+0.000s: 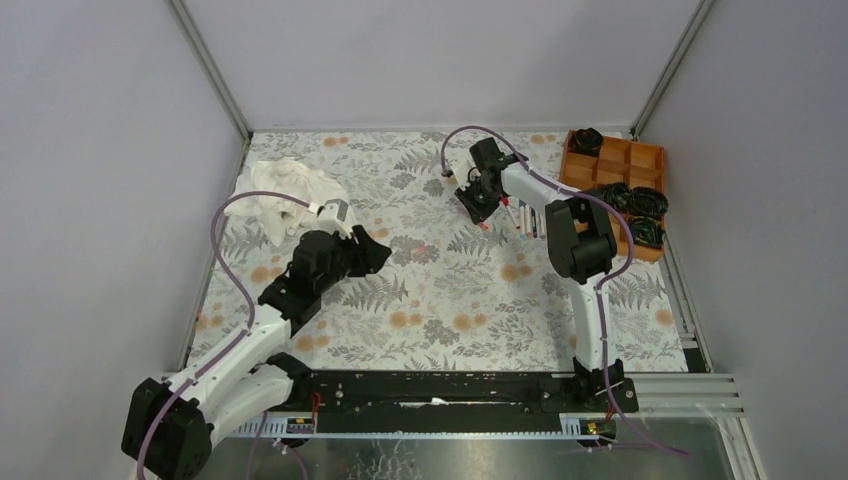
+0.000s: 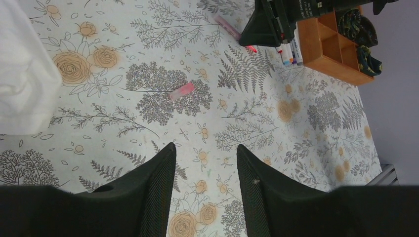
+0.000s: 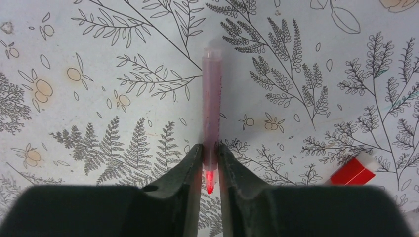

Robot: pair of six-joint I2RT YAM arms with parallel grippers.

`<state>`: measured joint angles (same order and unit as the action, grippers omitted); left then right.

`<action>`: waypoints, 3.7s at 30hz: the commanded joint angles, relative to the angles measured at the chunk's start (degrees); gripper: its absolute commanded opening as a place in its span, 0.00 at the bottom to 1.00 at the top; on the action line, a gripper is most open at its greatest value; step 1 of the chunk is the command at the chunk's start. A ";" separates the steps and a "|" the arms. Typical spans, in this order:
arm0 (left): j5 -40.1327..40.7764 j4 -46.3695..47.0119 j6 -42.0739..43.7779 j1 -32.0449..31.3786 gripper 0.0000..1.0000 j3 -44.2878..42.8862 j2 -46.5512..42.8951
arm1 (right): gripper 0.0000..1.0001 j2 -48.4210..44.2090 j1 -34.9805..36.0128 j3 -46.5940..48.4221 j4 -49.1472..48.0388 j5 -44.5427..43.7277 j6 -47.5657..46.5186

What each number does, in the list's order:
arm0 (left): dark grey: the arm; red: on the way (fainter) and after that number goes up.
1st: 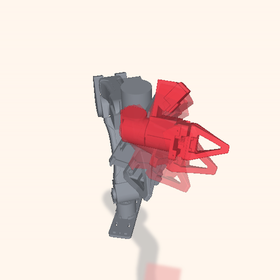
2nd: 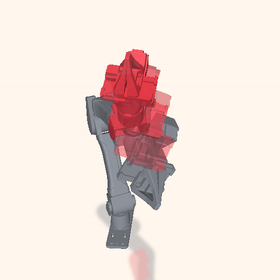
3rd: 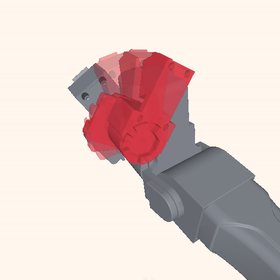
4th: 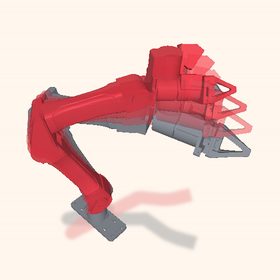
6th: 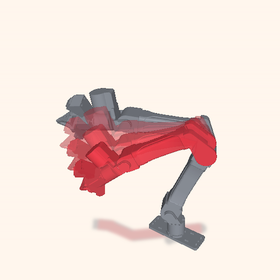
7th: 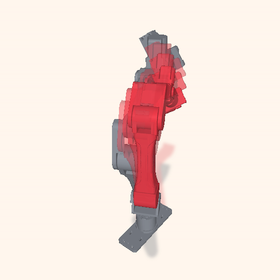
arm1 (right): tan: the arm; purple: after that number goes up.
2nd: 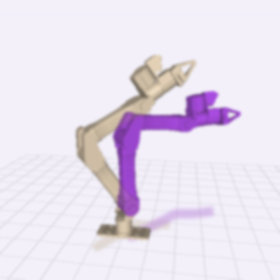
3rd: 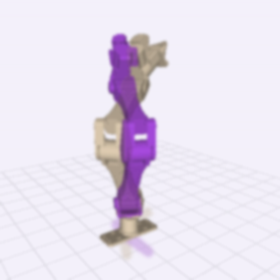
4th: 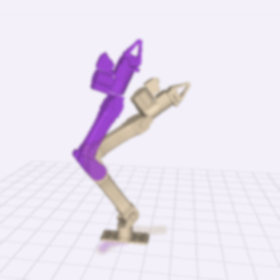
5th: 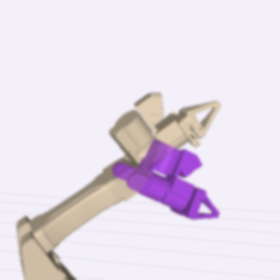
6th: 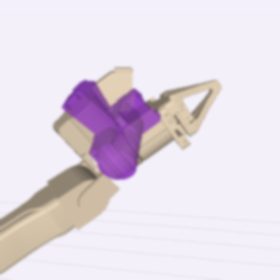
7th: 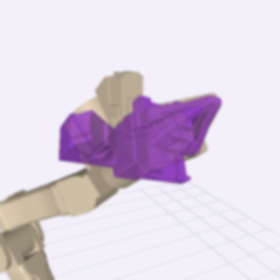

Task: Insert the pens into the pen caps
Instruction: Pick up the pen from the center of the board.

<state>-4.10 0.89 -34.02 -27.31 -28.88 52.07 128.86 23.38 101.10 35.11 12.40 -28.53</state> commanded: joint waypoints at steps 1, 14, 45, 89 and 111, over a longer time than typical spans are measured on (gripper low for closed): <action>-1.20 3.53 -1.06 0.41 0.53 1.61 -1.47 | 0.16 1.05 0.58 -1.30 1.54 -1.72 -0.43; -32.04 27.35 -9.26 1.46 0.92 4.33 5.14 | 0.00 -26.82 0.30 -19.94 0.81 13.76 -28.05; -51.93 34.68 -27.42 -8.72 0.60 -17.59 42.29 | 0.00 -47.34 7.47 -25.53 24.49 26.37 -75.18; 8.48 80.19 -1.68 -20.20 0.00 5.31 23.43 | 1.00 -56.31 -5.71 -50.60 -69.04 48.86 73.86; 15.81 83.73 -5.39 -27.46 0.00 -3.11 32.07 | 0.57 -53.19 -2.48 -50.94 -80.72 47.22 77.30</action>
<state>9.74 79.90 -39.24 -53.89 -31.05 83.18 75.29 20.29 49.21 -43.62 59.20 49.71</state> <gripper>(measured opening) 0.052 0.644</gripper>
